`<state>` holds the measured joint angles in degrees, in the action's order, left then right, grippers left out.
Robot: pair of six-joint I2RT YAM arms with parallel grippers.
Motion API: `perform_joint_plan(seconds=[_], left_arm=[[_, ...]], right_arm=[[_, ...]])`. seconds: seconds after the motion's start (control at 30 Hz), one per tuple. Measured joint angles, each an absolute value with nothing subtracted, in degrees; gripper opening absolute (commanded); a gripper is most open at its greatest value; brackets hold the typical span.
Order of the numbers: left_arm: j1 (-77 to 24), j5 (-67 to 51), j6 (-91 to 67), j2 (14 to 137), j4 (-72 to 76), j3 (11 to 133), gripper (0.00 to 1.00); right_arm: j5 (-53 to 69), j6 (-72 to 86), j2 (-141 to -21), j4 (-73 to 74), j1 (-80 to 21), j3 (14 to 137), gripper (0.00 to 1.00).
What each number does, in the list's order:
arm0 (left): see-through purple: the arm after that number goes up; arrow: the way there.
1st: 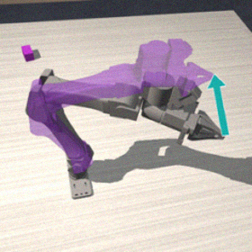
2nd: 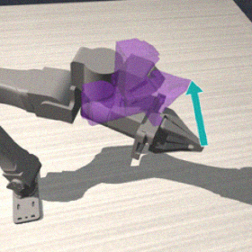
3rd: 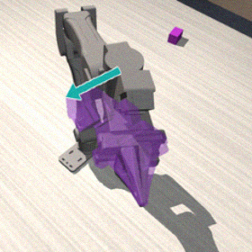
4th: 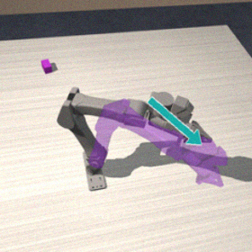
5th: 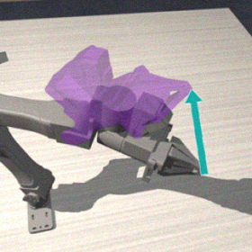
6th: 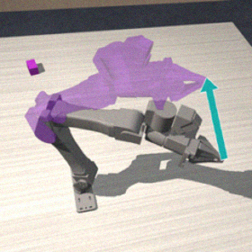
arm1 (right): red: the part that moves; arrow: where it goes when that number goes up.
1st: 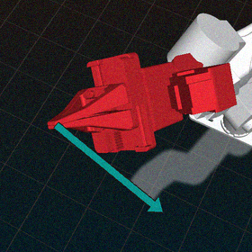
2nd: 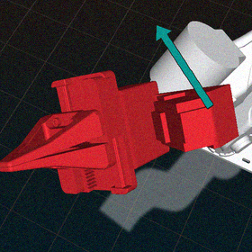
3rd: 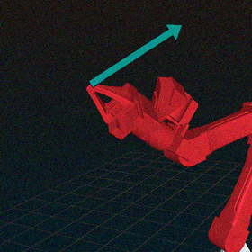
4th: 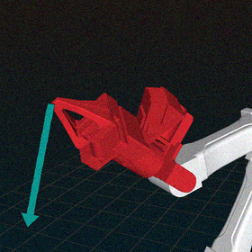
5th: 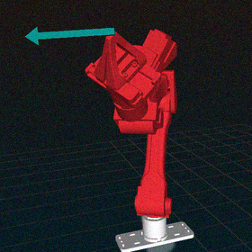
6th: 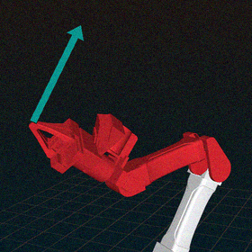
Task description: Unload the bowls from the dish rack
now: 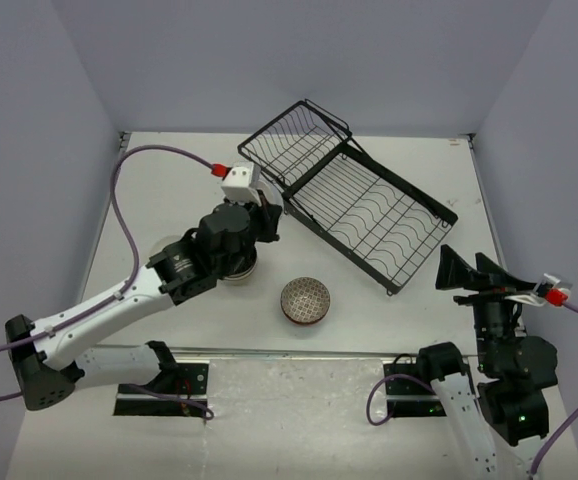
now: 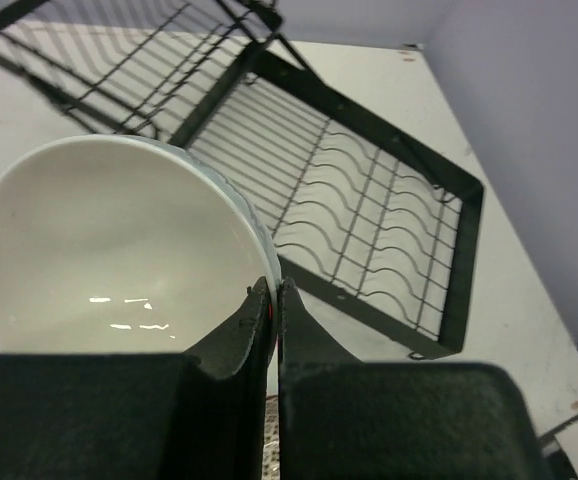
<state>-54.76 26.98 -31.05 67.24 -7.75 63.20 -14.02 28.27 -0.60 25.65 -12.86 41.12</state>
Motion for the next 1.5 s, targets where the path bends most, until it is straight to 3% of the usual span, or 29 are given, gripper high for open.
perform_joint_plan(seconds=[0.3, 0.53, 0.9, 1.5], left_arm=[[-53.89, 43.55, -36.62, 55.18, -29.95, 60.9, 0.0], [-42.48, 48.12, -40.93, 54.24, -40.18, 57.25, 0.0], [-25.65, 39.59, -38.09, 62.92, -40.66, 56.75, 0.0], [-22.31, 29.95, -34.63, 72.14, -41.36, 56.51, 0.0]], right_arm=[[-13.76, 28.91, -0.6, 25.32, -12.86, 39.57, 0.99], [-12.99, 29.36, -0.6, 25.04, -12.86, 38.87, 0.99], [-12.4, 29.56, -0.58, 24.58, -12.86, 38.2, 0.99], [-12.25, 29.3, -0.6, 24.36, -12.86, 36.18, 0.99]])
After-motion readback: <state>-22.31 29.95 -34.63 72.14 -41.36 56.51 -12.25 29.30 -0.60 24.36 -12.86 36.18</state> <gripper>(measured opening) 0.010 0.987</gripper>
